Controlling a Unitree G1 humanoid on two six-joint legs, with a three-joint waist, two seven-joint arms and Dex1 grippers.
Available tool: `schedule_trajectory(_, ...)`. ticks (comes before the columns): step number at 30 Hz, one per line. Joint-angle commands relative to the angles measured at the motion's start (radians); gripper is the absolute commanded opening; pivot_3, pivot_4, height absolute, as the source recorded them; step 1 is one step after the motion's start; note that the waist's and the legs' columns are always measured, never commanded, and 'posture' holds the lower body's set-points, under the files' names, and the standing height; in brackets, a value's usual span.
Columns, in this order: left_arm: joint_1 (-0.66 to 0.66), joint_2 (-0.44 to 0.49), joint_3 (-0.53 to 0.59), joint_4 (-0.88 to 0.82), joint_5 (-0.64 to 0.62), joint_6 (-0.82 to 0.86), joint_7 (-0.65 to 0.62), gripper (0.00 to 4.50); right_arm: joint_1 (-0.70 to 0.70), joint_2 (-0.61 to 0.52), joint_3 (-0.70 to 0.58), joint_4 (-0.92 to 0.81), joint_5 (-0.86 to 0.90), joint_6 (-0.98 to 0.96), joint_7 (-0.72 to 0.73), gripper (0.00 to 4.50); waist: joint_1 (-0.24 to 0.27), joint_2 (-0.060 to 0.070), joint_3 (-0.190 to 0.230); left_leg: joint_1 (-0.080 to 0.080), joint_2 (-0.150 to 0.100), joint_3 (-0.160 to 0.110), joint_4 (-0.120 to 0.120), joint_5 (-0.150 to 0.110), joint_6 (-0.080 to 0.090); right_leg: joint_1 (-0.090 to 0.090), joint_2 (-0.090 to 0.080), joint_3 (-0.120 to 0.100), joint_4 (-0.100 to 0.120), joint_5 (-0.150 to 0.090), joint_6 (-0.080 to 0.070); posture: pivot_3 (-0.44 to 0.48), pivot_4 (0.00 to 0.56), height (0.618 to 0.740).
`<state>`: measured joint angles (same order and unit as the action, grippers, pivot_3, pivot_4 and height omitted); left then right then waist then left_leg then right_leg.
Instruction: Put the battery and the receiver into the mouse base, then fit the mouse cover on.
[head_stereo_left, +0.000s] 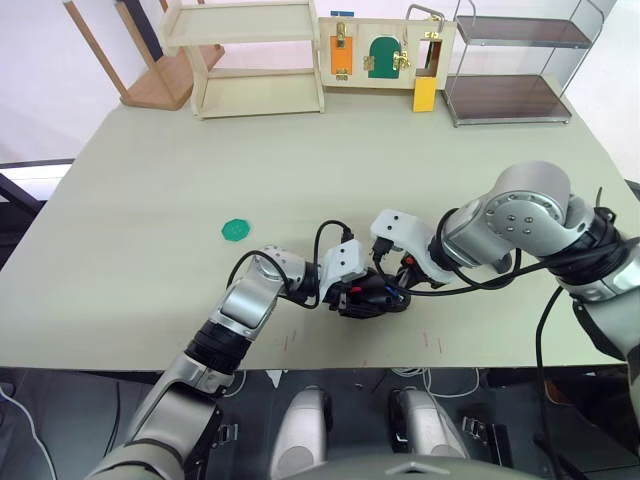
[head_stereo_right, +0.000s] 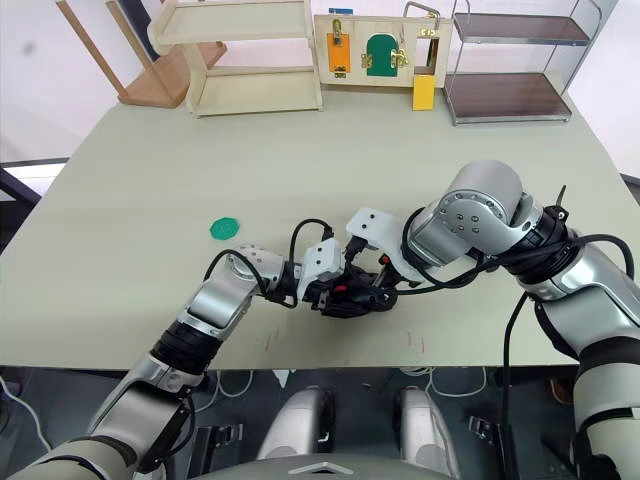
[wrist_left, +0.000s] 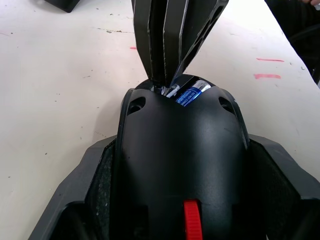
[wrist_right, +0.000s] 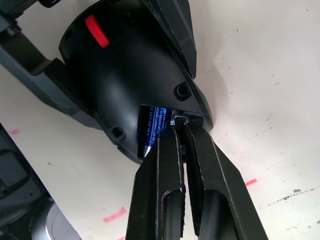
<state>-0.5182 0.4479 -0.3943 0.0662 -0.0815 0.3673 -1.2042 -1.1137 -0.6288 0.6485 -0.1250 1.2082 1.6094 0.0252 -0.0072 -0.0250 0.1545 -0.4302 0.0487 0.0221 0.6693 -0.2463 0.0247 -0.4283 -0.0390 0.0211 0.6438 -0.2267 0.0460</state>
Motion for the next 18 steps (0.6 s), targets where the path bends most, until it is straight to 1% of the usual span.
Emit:
schedule_trajectory(1, 0.02, -0.006, -0.061, 0.033, 0.016, 0.03, -0.014, 3.04, 0.014, -0.004, -0.031, 0.05, 0.034, 0.005, -0.041, 0.0, 0.0, 0.0, 0.0, 0.0, 0.0, 0.0, 0.0, 0.0, 0.0, 0.0, 0.0, 0.0, 0.0, 0.0, 0.0, 0.0, 0.15, 0.74)
schedule_trajectory(14, 0.018, -0.011, -0.062, 0.036, 0.016, 0.031, -0.012, 3.04, 0.02, -0.015, -0.039, 0.058, 0.109, 0.005, -0.111, 0.0, 0.001, 0.001, 0.0, 0.0, 0.0, 0.0, 0.0, 0.0, 0.0, 0.001, 0.0, -0.001, 0.0, 0.001, 0.002, 0.0, 0.15, 0.74)
schedule_trajectory(15, 0.018, -0.011, -0.062, 0.036, 0.016, 0.031, -0.012, 3.04, 0.019, -0.016, -0.038, 0.056, 0.111, 0.005, -0.112, 0.66, 0.001, 0.001, 0.0, 0.0, 0.0, 0.0, 0.0, 0.0, 0.0, 0.001, 0.0, -0.001, 0.0, 0.001, 0.002, 0.0, 0.15, 0.74)
schedule_trajectory(16, 0.018, -0.011, -0.062, 0.036, 0.016, 0.031, -0.012, 3.04, 0.019, -0.016, -0.037, 0.056, 0.113, 0.005, -0.115, 0.72, 0.001, 0.001, 0.0, 0.0, 0.0, 0.0, 0.0, 0.0, 0.0, 0.001, 0.0, -0.001, 0.0, 0.001, 0.002, 0.0, 0.15, 0.74)
schedule_trajectory(17, 0.019, -0.011, -0.062, 0.036, 0.016, 0.031, -0.012, 3.04, 0.019, -0.016, -0.037, 0.051, 0.111, 0.005, -0.116, 1.0, 0.001, 0.001, 0.0, 0.0, 0.0, 0.0, 0.0, 0.0, 0.0, 0.001, 0.0, -0.001, 0.0, 0.001, 0.002, 0.0, 0.15, 0.74)
schedule_trajectory(18, 0.017, -0.012, -0.062, 0.038, 0.016, 0.03, -0.012, 3.04, 0.018, -0.016, -0.037, 0.05, 0.109, 0.005, -0.118, 1.56, 0.001, 0.001, 0.0, 0.0, 0.0, 0.0, 0.0, 0.0, 0.0, 0.001, 0.0, -0.001, 0.0, 0.001, 0.002, 0.0, 0.15, 0.74)
